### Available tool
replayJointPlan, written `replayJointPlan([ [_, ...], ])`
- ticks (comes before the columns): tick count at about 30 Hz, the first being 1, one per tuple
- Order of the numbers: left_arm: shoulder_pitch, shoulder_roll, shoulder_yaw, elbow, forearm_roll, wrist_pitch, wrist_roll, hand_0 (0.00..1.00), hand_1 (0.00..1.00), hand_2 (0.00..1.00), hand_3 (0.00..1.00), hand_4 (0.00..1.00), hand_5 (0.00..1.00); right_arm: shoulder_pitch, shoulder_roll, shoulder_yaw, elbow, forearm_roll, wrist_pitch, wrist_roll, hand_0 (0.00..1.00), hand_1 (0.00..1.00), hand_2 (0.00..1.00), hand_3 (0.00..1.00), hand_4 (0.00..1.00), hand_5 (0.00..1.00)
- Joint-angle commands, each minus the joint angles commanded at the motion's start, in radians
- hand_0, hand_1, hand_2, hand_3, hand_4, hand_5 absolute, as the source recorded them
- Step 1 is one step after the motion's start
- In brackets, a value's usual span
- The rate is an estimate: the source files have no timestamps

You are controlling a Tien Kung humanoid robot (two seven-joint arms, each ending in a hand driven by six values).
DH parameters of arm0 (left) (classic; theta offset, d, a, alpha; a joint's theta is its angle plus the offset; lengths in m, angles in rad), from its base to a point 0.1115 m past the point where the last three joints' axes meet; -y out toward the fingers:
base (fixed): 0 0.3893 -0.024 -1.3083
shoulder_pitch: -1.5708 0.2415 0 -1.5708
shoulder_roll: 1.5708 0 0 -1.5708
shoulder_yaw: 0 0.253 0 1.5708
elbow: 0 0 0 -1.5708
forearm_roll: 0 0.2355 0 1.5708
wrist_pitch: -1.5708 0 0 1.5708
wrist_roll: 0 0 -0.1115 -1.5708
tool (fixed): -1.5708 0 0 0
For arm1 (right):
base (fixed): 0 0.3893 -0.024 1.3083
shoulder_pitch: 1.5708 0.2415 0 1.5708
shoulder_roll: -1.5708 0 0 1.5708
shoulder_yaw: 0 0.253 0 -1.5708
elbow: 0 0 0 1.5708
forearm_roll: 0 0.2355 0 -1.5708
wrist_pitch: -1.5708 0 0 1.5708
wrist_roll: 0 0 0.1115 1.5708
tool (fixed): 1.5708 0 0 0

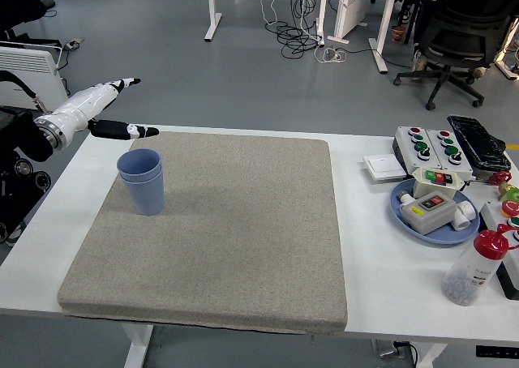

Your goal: Push cup pick cup insert cup

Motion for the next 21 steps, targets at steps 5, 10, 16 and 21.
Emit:
replayJointPlan([
  [5,0.125,-0.007,-0.118,-0.126,-0.214,0.215,-0.092,0.85,0.862,0.926,0.907,0.656,0.998,-0.004,0.0,0.001,-0.001,-0.003,0.0,0.0,0.704,0.642,0.645,0.569,0.069,0.459],
  [10,0.276,-0.032,-0.244,-0.29,-0.414,0.352,-0.115,0.745,0.77,0.77,0.734,0.512,0.998,-0.007,0.0,-0.003,-0.003,0.002,0.0,0.003,0.706,0.642,0.645,0.568,0.069,0.459],
  [16,0.493,-0.105,-0.404,-0.499,-0.668,0.24,-0.105,0.75,0.763,0.741,0.705,0.513,0.998,-0.002,-0.002,-0.007,-0.004,0.005,0.001,0.006,0.705,0.642,0.645,0.569,0.07,0.458],
  [21,0.693,-0.184,-0.512,-0.597,-0.882,0.149,-0.072,0.756,0.776,0.77,0.732,0.536,0.998,0.005,-0.003,-0.02,-0.006,0.03,0.001,0.016,0.706,0.642,0.645,0.57,0.07,0.458],
])
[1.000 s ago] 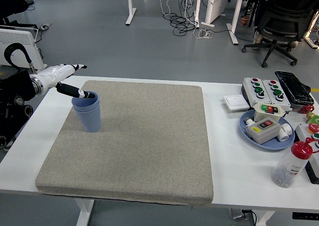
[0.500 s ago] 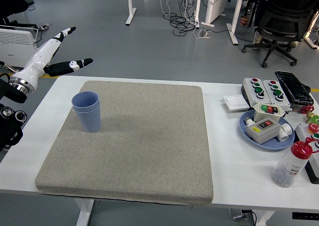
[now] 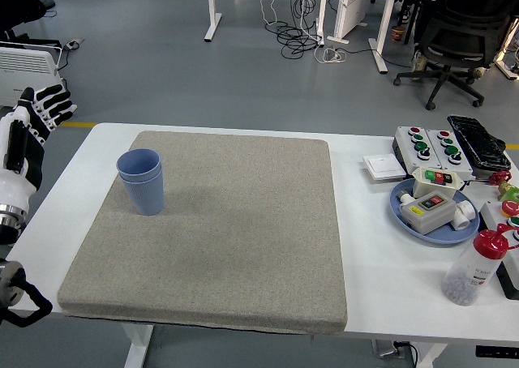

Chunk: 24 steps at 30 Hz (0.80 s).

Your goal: Push cup pick cup insert cup

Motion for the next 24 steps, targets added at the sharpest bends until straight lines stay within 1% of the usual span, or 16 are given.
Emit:
replayJointPlan([
  [1,0.027,-0.007,-0.004,-0.002,-0.039,-0.004,0.001,0.756,0.776,0.77,0.732,0.536,0.998,0.0,0.0,0.0,0.0,0.001,0.0,0.0,0.706,0.642,0.645,0.57,0.07,0.458],
  [2,0.04,-0.009,-0.005,-0.003,-0.085,-0.006,0.001,0.756,0.776,0.77,0.732,0.536,0.998,0.0,0.0,-0.001,0.0,0.001,0.0,0.0,0.706,0.642,0.645,0.57,0.07,0.458],
  [3,0.06,-0.026,-0.006,0.01,-0.121,-0.009,-0.007,0.756,0.776,0.77,0.732,0.536,0.998,0.001,0.0,0.0,-0.001,0.0,0.001,0.001,0.706,0.642,0.645,0.57,0.07,0.458],
  [4,0.078,-0.042,-0.006,0.019,-0.155,-0.011,-0.012,0.807,0.823,0.814,0.748,0.561,0.998,0.001,0.0,0.0,-0.001,0.0,0.001,0.001,0.705,0.642,0.645,0.57,0.07,0.457],
  [5,0.086,-0.048,-0.006,0.023,-0.181,-0.012,-0.014,0.807,0.823,0.814,0.748,0.561,0.998,0.001,0.0,0.0,-0.001,0.0,0.001,0.001,0.705,0.642,0.645,0.57,0.07,0.457],
  [6,0.11,-0.076,-0.018,0.036,-0.208,-0.014,-0.029,0.807,0.823,0.814,0.748,0.561,0.998,0.003,0.0,0.004,-0.001,-0.01,0.002,-0.002,0.705,0.642,0.645,0.57,0.07,0.457],
  [7,0.125,-0.095,-0.025,0.039,-0.217,-0.013,-0.04,0.807,0.823,0.814,0.748,0.561,0.998,0.004,-0.001,0.005,-0.002,-0.014,0.002,-0.002,0.705,0.642,0.645,0.57,0.07,0.457],
  [9,0.142,-0.114,-0.031,0.041,-0.225,-0.015,-0.05,0.807,0.823,0.814,0.748,0.561,0.998,0.005,-0.001,0.007,-0.002,-0.017,0.002,-0.003,0.705,0.642,0.645,0.57,0.07,0.457],
  [10,0.146,-0.117,-0.031,0.041,-0.228,-0.016,-0.052,0.818,0.832,0.825,0.762,0.557,0.998,0.005,-0.001,0.007,-0.002,-0.017,0.002,-0.003,0.705,0.641,0.644,0.569,0.07,0.458],
  [14,0.158,-0.116,-0.023,0.045,-0.226,-0.023,-0.042,0.818,0.832,0.825,0.762,0.557,0.998,0.009,-0.003,0.006,-0.002,-0.018,0.003,-0.003,0.705,0.641,0.644,0.569,0.07,0.458],
  [15,0.158,-0.118,-0.023,0.047,-0.228,-0.025,-0.041,0.818,0.832,0.825,0.762,0.557,0.998,0.011,-0.003,0.006,-0.002,-0.017,0.002,-0.002,0.705,0.641,0.644,0.569,0.07,0.458],
  [16,0.158,-0.119,-0.024,0.047,-0.229,-0.025,-0.041,0.815,0.833,0.817,0.762,0.578,0.998,0.011,-0.003,0.006,-0.002,-0.017,0.002,-0.002,0.705,0.641,0.644,0.568,0.07,0.457],
  [21,0.156,-0.121,-0.03,0.046,-0.234,-0.028,-0.042,0.815,0.833,0.817,0.762,0.578,0.998,0.013,-0.004,0.002,-0.002,-0.012,0.002,0.001,0.705,0.641,0.644,0.568,0.07,0.457],
  [22,0.155,-0.122,-0.032,0.047,-0.233,-0.028,-0.04,0.815,0.833,0.817,0.766,0.596,0.998,0.014,-0.005,0.002,-0.002,-0.013,0.002,0.001,0.704,0.641,0.644,0.569,0.07,0.457],
  [24,0.153,-0.122,-0.034,0.046,-0.233,-0.028,-0.04,0.815,0.833,0.817,0.766,0.596,0.998,0.015,-0.005,0.002,-0.002,-0.014,0.002,0.001,0.704,0.641,0.644,0.569,0.07,0.457],
])
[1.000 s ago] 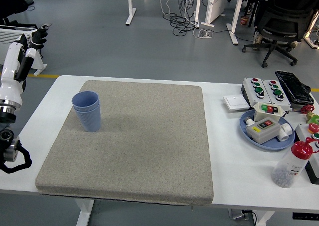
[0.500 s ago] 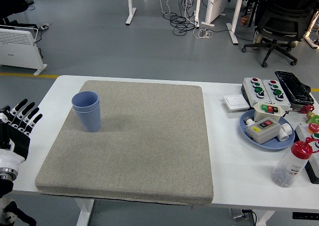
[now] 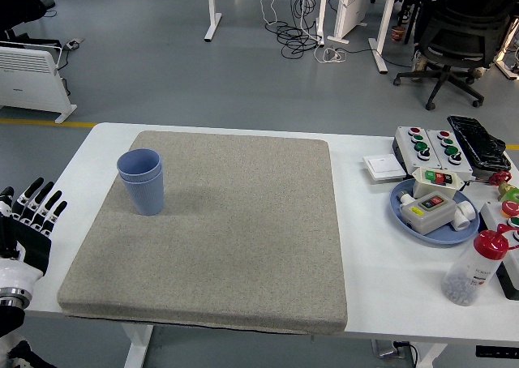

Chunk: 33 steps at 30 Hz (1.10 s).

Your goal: Push cup pick cup insert cup

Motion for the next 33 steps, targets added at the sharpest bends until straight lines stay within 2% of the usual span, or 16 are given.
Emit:
replayJointPlan([
  [33,0.005,-0.011,-0.003,0.014,0.008,0.011,-0.001,0.822,0.831,0.827,0.771,0.597,0.998,0.011,-0.005,0.018,0.0,-0.032,0.0,-0.007,0.703,0.641,0.644,0.568,0.068,0.458],
])
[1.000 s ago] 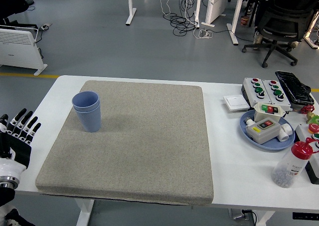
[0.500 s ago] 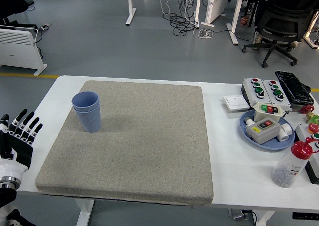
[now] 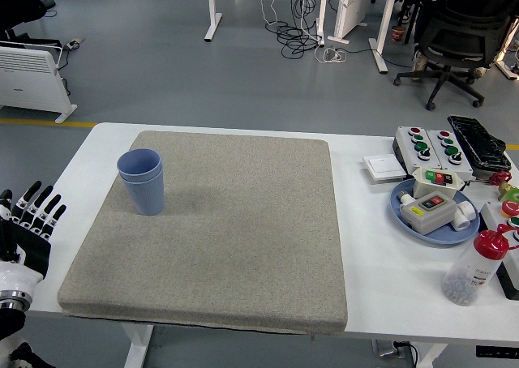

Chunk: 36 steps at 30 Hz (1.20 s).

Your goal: Push cup pick cup insert cup

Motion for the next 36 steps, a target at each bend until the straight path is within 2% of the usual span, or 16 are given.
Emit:
replayJointPlan([
  [4,-0.001,0.0,-0.003,0.003,0.001,0.005,0.0,0.822,0.831,0.827,0.77,0.597,0.998,0.0,-0.001,-0.004,0.0,0.006,-0.001,0.003,0.703,0.641,0.644,0.568,0.067,0.457],
  [10,-0.008,-0.001,-0.012,0.002,0.007,0.011,0.0,0.822,0.831,0.827,0.769,0.597,0.998,-0.014,0.0,-0.101,0.001,0.157,-0.01,0.061,0.703,0.641,0.644,0.568,0.067,0.456],
  [15,-0.014,0.001,-0.018,-0.003,0.01,0.012,0.001,0.821,0.831,0.827,0.77,0.596,0.998,-0.035,-0.006,-0.022,0.006,0.139,-0.009,0.065,0.704,0.647,0.665,0.569,0.067,0.456],
  [18,-0.013,0.003,-0.032,-0.003,0.016,0.013,0.003,0.821,0.831,0.827,0.77,0.596,0.998,-0.041,-0.007,-0.007,0.001,0.147,-0.002,0.039,0.704,0.647,0.665,0.569,0.067,0.456],
  [19,-0.012,0.004,-0.037,-0.004,0.016,0.013,0.003,0.821,0.83,0.827,0.77,0.595,0.998,-0.043,-0.007,0.007,-0.002,0.146,0.0,0.024,0.728,0.692,0.763,0.648,0.083,0.43],
  [21,-0.011,0.009,-0.05,-0.005,0.019,0.014,0.003,0.821,0.83,0.827,0.77,0.595,0.998,-0.05,-0.008,0.06,-0.01,0.153,0.024,-0.039,0.728,0.692,0.763,0.648,0.083,0.43],
  [24,-0.013,0.012,-0.056,-0.007,0.02,0.014,0.004,0.821,0.83,0.827,0.77,0.595,0.998,-0.067,-0.008,0.112,-0.037,0.247,0.105,-0.123,0.728,0.692,0.763,0.648,0.083,0.43],
  [25,-0.014,0.012,-0.058,-0.007,0.022,0.015,0.004,0.818,0.83,0.828,0.768,0.597,0.998,-0.074,-0.008,0.121,-0.047,0.29,0.14,-0.156,0.778,0.764,0.89,0.846,0.245,0.496],
  [27,-0.014,0.011,-0.061,-0.007,0.023,0.015,0.004,0.818,0.83,0.828,0.768,0.597,0.998,-0.08,-0.007,0.118,-0.056,0.373,0.187,-0.199,0.778,0.764,0.89,0.846,0.245,0.496],
  [29,-0.015,0.011,-0.061,-0.007,0.024,0.015,0.004,0.818,0.83,0.828,0.768,0.597,0.998,-0.083,-0.006,0.11,-0.058,0.444,0.207,-0.213,0.778,0.764,0.89,0.846,0.245,0.496],
  [30,-0.015,0.011,-0.062,-0.007,0.025,0.016,0.004,0.818,0.83,0.828,0.768,0.597,0.998,-0.081,-0.005,0.091,-0.057,0.48,0.202,-0.2,0.778,0.764,0.89,0.846,0.245,0.496],
  [31,-0.016,0.011,-0.062,-0.007,0.025,0.016,0.004,0.818,0.83,0.828,0.767,0.597,0.998,-0.08,-0.004,0.079,-0.056,0.516,0.199,-0.193,0.762,0.746,0.881,0.836,0.35,0.567],
  [36,-0.021,0.011,-0.058,-0.006,0.029,0.017,0.005,0.818,0.83,0.828,0.767,0.597,0.998,-0.075,0.002,0.021,-0.057,0.556,0.152,-0.13,0.762,0.746,0.881,0.836,0.35,0.567],
])
